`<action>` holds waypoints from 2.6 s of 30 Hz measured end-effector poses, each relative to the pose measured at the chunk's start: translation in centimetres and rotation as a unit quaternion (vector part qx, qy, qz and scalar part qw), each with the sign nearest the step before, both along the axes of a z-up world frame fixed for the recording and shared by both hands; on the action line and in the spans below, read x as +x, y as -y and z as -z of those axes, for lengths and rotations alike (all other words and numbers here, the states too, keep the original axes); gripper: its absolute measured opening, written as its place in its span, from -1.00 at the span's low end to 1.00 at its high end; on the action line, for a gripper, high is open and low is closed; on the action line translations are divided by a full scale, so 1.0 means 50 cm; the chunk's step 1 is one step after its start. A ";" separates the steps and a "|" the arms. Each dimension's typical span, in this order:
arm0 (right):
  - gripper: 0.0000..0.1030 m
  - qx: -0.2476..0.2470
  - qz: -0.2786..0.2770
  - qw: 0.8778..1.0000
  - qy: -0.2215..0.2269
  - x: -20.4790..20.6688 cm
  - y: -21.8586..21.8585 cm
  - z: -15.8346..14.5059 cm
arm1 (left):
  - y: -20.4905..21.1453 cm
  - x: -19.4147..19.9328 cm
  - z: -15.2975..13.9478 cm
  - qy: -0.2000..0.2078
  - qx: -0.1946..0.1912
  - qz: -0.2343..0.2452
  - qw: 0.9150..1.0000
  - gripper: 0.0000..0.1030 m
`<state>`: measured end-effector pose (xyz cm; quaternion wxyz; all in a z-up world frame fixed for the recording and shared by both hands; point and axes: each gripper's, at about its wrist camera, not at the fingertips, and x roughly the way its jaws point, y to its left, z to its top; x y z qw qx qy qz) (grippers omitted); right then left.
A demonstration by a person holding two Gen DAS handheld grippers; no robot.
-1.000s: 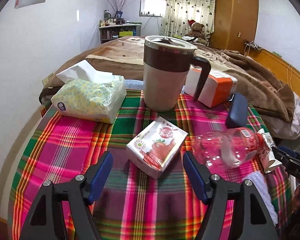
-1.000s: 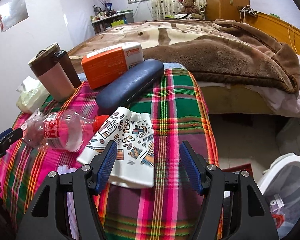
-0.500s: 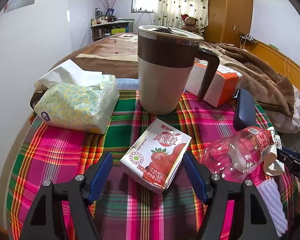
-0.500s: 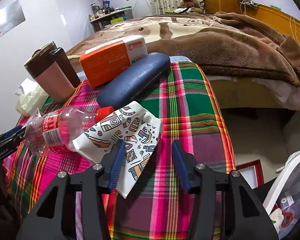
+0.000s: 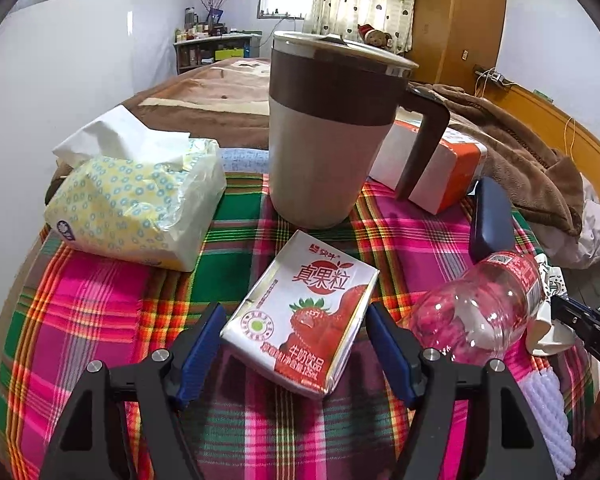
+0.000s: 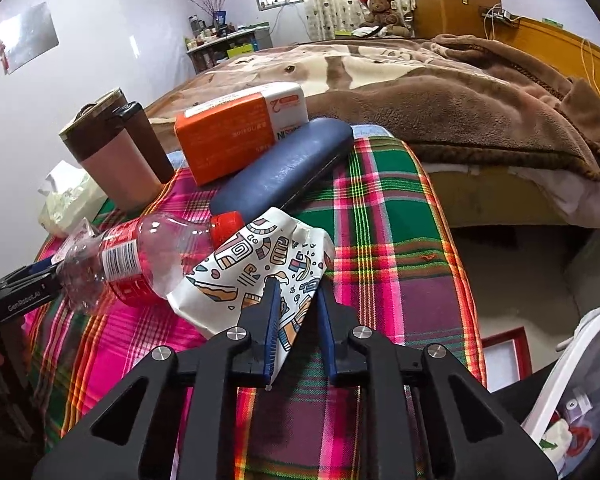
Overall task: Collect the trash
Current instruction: 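Grasp the strawberry milk carton with the left tool while the right tool grasps the patterned paper cup, then carry the milk carton and paper cup toward the bin with both tools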
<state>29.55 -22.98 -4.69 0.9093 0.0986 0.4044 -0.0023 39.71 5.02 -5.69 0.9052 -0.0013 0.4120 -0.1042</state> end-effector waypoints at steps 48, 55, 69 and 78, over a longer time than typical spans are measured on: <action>-0.85 -0.018 0.020 0.994 0.102 -0.201 0.071 -0.134 | 0.113 -0.328 -0.193 0.092 -0.026 0.033 0.995 0.18; -0.84 -0.018 0.041 0.993 0.109 -0.241 0.114 -0.146 | 0.172 -0.380 -0.212 0.097 -0.037 0.062 0.993 0.18; -0.84 -0.032 0.107 0.987 0.115 -0.330 0.224 -0.147 | 0.349 -0.457 -0.216 0.099 -0.051 0.145 0.983 0.18; -0.84 -0.043 0.152 0.982 0.101 -0.376 0.302 -0.132 | 0.477 -0.498 -0.202 0.084 -0.055 0.208 0.973 0.18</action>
